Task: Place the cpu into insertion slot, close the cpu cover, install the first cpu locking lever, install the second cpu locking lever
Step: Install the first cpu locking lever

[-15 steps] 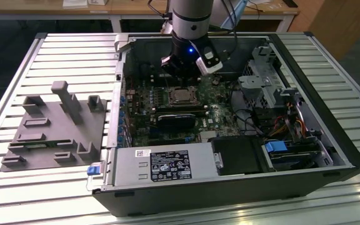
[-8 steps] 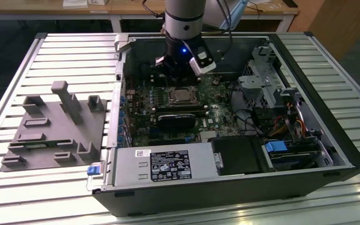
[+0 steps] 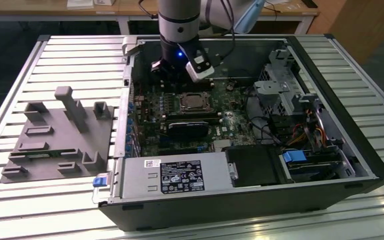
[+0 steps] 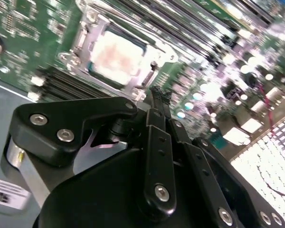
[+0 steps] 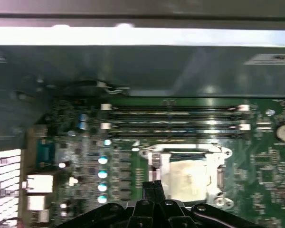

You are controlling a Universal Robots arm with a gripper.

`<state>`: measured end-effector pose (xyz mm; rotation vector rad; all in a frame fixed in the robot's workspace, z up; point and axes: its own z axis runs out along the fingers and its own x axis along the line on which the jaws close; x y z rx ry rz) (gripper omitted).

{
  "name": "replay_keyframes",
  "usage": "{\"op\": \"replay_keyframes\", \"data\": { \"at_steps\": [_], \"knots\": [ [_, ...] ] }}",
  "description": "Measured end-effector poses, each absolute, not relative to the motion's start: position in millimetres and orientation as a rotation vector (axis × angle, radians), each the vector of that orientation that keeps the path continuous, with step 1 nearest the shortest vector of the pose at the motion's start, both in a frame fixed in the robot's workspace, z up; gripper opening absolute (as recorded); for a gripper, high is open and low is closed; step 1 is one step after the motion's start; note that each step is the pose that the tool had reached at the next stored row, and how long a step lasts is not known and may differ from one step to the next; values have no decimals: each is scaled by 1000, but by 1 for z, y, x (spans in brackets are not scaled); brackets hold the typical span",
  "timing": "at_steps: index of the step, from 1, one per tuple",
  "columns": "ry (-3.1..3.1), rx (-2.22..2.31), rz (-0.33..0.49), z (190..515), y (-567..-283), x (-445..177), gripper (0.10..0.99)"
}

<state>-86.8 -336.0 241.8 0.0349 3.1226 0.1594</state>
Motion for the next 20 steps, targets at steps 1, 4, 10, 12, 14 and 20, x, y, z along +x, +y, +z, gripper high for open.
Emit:
{"op": "replay_keyframes", "data": {
  "at_steps": [1,4,10,12,14,20],
  "knots": [
    [3122,35,159,242,-336,-90,102],
    [3122,35,159,242,-336,-96,102],
    [3113,34,224,242,-336,-103,102],
    [3109,35,262,242,-336,-104,102],
    [3105,34,285,242,-336,-105,102],
    [3093,33,352,243,-336,-107,102]
  ]
}}
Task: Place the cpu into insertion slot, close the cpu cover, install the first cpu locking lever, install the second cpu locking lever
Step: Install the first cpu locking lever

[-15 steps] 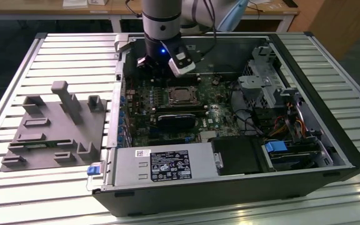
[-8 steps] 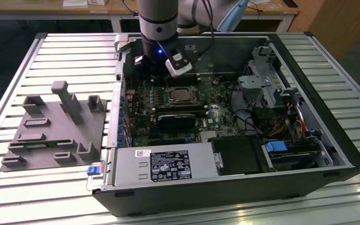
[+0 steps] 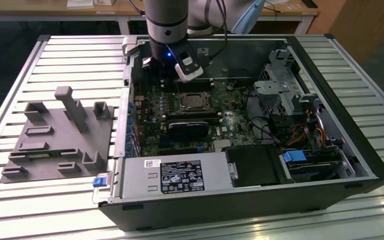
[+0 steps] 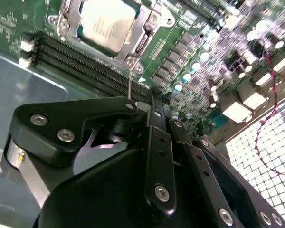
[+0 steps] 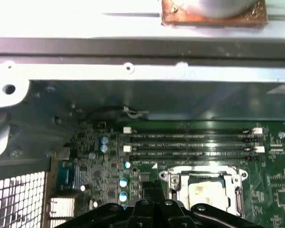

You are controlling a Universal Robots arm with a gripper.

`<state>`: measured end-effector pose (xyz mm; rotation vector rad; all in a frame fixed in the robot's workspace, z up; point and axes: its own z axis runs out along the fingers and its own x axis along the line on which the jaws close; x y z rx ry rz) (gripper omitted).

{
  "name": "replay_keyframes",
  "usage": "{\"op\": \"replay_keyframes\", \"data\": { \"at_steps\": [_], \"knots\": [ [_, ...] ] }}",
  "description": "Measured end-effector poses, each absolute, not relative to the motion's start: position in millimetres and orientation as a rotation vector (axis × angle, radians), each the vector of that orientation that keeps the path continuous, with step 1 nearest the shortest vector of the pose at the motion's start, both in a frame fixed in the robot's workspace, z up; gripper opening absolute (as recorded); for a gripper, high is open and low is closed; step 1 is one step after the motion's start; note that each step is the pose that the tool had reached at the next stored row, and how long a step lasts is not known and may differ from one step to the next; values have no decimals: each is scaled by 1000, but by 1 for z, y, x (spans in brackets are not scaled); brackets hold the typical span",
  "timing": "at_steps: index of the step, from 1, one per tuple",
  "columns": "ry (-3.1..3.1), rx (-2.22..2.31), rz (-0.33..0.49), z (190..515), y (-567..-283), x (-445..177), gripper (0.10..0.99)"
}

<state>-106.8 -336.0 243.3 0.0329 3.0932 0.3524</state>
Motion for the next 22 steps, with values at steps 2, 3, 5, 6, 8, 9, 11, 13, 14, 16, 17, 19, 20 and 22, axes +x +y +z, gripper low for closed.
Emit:
{"op": "replay_keyframes", "data": {
  "at_steps": [2,3,5,6,8,9,11,13,14,16,17,19,20,22],
  "knots": [
    [3088,32,369,245,-336,-107,102],
    [3086,32,377,246,-336,-107,102],
    [3082,31,394,247,-336,-107,102],
    [3080,30,405,247,-336,-107,102],
    [3075,29,430,247,-336,-108,102],
    [3073,29,441,247,-336,-108,102],
    [3070,29,462,247,-336,-108,102],
    [3069,30,468,247,-336,-108,102],
    [3069,30,469,247,-336,-108,102],
    [3069,30,469,247,-336,-108,102],
    [3070,29,469,247,-336,-106,102],
    [3071,30,469,247,-336,-100,102],
    [3072,30,469,247,-336,-96,102],
    [3074,31,469,247,-336,-88,102]
  ]
}}
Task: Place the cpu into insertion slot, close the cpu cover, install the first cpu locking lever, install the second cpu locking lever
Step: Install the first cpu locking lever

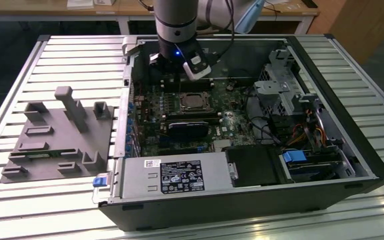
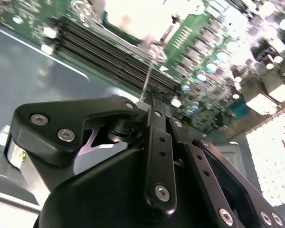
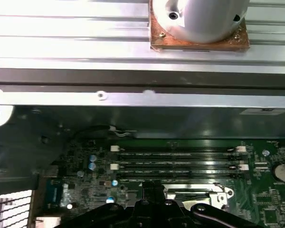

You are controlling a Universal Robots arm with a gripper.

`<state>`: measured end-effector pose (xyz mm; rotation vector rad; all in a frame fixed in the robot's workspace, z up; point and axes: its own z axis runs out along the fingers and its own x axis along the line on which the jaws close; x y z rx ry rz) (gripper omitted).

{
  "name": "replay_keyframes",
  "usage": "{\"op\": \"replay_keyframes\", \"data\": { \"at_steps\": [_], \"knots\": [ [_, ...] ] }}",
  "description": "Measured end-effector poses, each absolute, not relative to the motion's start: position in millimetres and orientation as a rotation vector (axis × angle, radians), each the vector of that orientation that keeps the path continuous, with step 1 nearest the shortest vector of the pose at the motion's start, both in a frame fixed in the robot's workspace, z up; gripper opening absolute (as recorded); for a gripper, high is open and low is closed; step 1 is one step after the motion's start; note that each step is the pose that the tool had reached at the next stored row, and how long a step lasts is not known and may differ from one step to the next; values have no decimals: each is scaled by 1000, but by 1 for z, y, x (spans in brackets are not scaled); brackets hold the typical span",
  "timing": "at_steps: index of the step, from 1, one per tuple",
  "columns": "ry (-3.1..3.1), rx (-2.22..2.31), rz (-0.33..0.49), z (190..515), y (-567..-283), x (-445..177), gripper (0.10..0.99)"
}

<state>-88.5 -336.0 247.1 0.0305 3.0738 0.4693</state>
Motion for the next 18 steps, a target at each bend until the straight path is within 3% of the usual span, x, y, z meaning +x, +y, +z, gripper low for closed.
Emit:
{"op": "replay_keyframes", "data": {
  "at_steps": [18],
  "knots": [
    [3082,33,470,247,-336,-50,102]
  ]
}}
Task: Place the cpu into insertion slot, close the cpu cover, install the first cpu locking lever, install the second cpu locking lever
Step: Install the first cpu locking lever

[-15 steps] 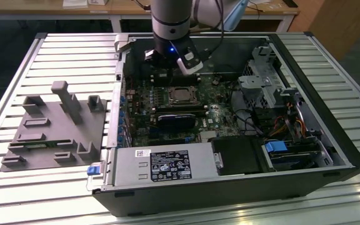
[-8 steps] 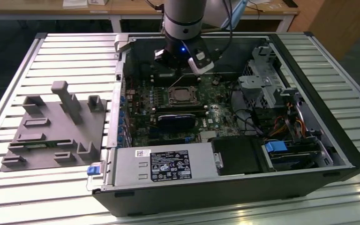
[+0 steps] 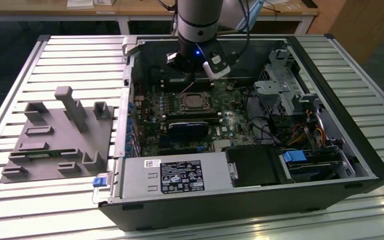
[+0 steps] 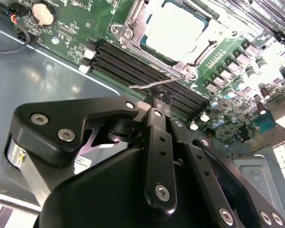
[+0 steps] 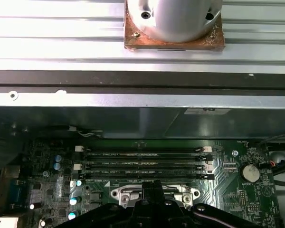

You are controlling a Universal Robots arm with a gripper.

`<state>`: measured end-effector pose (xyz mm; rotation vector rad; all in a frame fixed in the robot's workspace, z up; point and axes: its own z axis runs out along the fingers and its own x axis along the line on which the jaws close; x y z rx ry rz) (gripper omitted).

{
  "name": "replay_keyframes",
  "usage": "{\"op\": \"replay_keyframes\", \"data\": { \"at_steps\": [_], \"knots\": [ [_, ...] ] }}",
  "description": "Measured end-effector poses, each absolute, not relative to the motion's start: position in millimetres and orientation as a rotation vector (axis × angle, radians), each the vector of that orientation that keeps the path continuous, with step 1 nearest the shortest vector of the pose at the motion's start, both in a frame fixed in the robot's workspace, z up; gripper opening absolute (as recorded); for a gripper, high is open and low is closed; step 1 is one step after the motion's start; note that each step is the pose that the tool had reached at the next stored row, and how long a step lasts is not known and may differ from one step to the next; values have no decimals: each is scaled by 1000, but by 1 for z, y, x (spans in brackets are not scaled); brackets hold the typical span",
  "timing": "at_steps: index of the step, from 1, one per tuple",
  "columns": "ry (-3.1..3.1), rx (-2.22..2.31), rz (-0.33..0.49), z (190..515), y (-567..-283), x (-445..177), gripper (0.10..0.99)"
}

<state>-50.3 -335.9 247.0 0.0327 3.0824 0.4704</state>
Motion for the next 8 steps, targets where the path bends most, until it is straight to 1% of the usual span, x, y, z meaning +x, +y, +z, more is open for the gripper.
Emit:
{"op": "replay_keyframes", "data": {
  "at_steps": [8],
  "knots": [
    [2983,9,456,245,-336,-54,102]
  ]
}}
